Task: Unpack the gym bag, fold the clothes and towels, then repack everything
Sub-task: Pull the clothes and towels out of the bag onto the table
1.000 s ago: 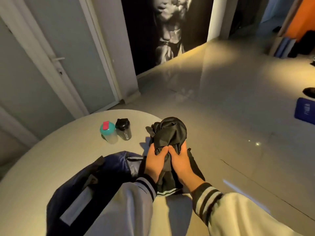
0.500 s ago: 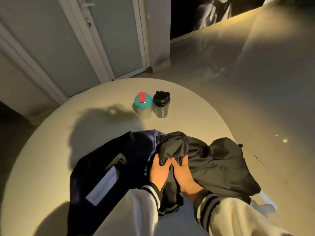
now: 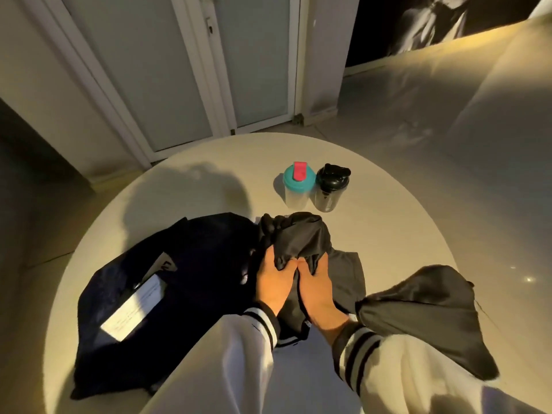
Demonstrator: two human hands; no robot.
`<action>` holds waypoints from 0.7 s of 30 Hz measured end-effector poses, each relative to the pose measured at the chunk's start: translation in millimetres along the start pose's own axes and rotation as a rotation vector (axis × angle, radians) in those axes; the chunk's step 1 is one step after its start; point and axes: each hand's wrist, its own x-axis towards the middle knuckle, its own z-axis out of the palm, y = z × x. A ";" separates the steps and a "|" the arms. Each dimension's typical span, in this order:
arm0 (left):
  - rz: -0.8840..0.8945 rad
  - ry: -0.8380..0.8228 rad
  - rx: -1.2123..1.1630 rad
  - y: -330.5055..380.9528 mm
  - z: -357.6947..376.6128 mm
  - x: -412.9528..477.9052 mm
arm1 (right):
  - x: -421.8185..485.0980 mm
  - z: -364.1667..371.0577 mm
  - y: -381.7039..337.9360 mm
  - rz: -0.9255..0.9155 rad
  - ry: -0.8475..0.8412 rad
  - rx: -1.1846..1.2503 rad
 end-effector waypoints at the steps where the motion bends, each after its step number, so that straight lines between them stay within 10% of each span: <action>1: -0.015 -0.050 0.004 5.2 11.1 -6.6 | -2.5 -13.6 3.2 -0.012 0.026 -0.032; 6: -0.137 -0.276 0.164 15.2 56.8 -39.8 | -2.8 -93.3 41.8 0.099 0.123 -0.425; 10: 0.062 -0.055 0.501 18.5 75.7 -63.0 | -13.4 -152.0 67.8 0.199 0.332 -0.611; 14: 0.191 -0.222 0.556 10.3 87.4 -71.5 | -8.5 -179.3 105.0 0.452 0.096 -0.613; 21: 0.127 -0.392 0.443 -9.0 81.7 -77.6 | 10.3 -144.3 113.3 0.325 -0.075 -0.315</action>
